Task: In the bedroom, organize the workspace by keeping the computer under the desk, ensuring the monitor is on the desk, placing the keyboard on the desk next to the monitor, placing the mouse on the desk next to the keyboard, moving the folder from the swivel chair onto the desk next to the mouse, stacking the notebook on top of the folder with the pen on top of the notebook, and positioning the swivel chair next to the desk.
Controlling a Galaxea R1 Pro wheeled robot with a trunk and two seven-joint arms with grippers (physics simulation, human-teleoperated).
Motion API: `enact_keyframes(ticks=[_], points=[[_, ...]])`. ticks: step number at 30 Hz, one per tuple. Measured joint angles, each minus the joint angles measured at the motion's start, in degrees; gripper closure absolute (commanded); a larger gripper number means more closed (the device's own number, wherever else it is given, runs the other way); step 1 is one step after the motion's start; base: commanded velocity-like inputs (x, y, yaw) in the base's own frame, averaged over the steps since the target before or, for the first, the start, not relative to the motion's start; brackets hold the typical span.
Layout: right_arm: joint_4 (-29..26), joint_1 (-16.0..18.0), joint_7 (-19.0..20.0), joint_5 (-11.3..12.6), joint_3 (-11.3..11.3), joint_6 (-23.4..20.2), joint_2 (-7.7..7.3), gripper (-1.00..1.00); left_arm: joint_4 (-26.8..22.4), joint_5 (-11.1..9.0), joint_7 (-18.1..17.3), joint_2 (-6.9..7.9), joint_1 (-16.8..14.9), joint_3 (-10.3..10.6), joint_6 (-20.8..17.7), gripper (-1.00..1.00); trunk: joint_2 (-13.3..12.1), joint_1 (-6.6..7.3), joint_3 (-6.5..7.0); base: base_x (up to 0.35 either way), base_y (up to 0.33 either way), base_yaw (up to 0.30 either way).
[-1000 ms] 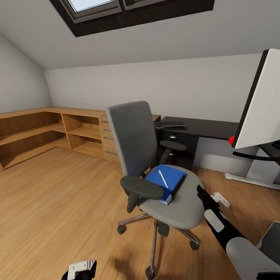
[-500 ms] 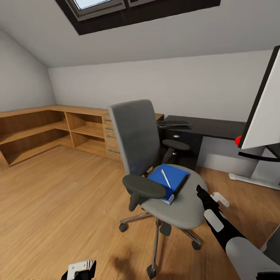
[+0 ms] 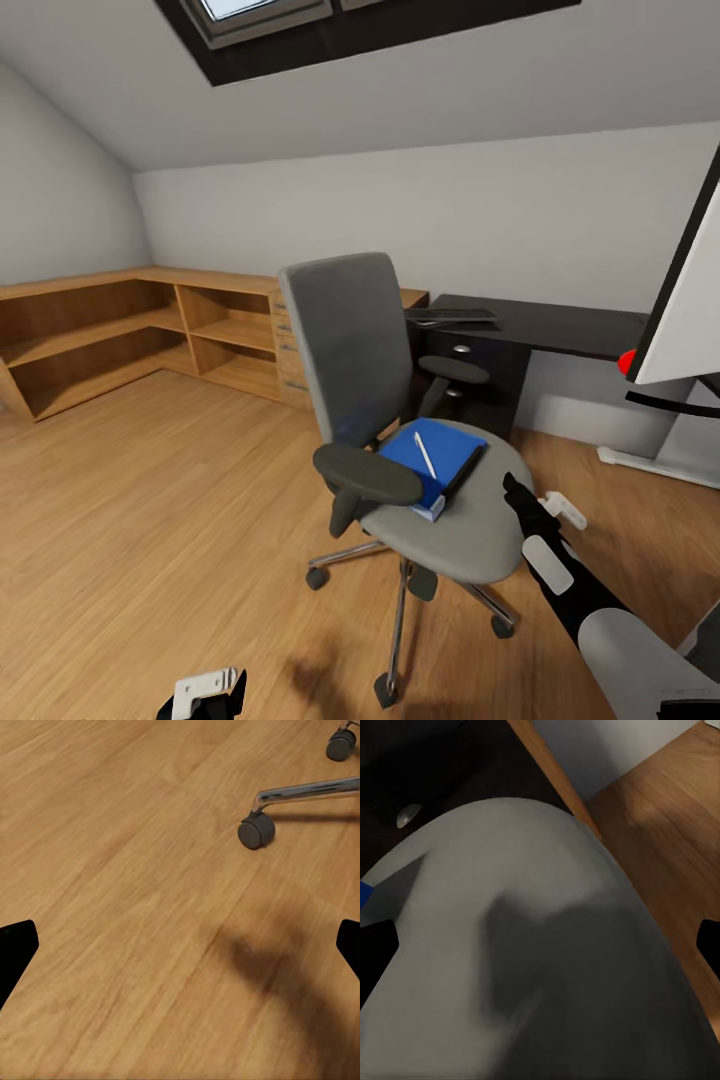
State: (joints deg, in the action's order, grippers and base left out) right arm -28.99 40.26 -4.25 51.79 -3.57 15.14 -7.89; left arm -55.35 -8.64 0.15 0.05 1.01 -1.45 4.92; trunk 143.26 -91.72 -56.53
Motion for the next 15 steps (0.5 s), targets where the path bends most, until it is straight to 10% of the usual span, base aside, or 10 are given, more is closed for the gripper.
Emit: enact_keyframes(ticks=[15], points=[[-0.5,0.0,0.0,0.0,0.0,0.0,0.04,-1.00,0.0,0.0,0.0,0.03,0.0,0.0,0.0,-1.00,0.0,0.00,-0.34,0.000,0.000,0.131]])
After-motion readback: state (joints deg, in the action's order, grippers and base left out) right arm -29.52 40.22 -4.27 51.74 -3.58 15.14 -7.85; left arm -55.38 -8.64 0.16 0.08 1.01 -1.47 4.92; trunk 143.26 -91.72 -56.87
